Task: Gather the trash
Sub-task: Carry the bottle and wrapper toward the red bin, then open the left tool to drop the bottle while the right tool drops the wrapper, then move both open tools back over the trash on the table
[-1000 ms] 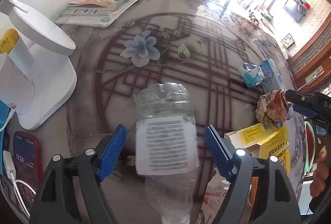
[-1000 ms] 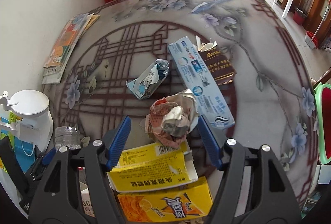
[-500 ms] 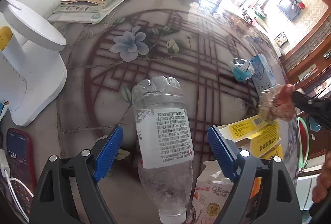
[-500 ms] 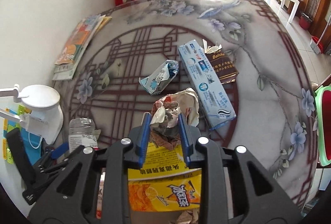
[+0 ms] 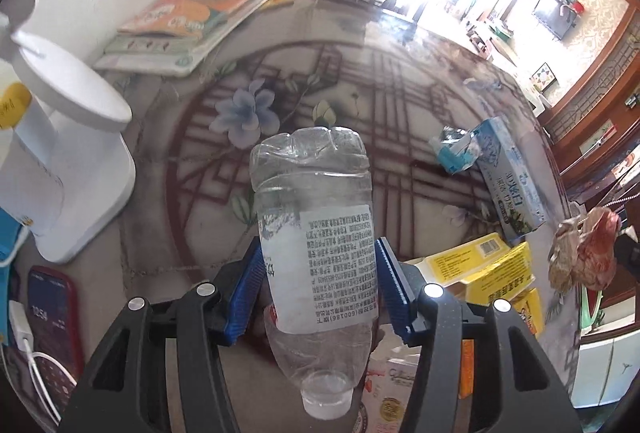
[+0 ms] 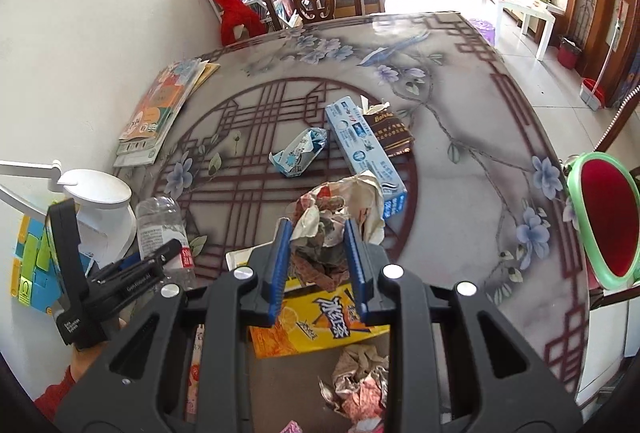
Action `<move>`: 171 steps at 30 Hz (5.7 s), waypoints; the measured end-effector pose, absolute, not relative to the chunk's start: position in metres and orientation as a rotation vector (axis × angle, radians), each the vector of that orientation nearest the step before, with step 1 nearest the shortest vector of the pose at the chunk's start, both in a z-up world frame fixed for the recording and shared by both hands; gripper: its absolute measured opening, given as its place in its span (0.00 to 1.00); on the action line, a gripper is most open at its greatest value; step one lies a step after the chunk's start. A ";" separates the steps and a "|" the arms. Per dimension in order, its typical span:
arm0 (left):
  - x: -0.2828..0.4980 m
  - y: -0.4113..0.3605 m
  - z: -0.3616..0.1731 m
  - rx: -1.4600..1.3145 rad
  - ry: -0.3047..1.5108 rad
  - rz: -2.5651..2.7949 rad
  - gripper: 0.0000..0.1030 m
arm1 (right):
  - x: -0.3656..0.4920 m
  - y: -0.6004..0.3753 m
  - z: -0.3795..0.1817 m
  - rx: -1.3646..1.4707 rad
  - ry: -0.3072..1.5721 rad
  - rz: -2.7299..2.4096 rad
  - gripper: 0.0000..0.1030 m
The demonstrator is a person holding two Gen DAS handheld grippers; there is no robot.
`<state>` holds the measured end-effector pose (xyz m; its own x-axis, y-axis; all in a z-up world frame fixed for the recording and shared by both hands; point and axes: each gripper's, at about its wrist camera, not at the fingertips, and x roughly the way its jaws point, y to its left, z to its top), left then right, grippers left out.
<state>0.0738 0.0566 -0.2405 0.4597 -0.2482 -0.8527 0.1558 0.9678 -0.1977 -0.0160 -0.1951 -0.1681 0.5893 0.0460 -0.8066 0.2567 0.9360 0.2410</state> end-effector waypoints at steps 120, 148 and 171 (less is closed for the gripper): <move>-0.079 -0.456 -0.154 0.252 0.880 -0.878 0.50 | -0.187 -0.618 -0.167 0.413 0.849 -0.611 0.70; -0.101 -0.386 -0.128 0.211 0.794 -0.848 0.66 | -0.233 -0.560 -0.142 0.407 0.817 -0.682 0.70; 0.009 -0.132 -0.191 0.497 0.886 -0.734 0.70 | -0.133 -0.318 -0.168 0.347 0.932 -0.442 0.70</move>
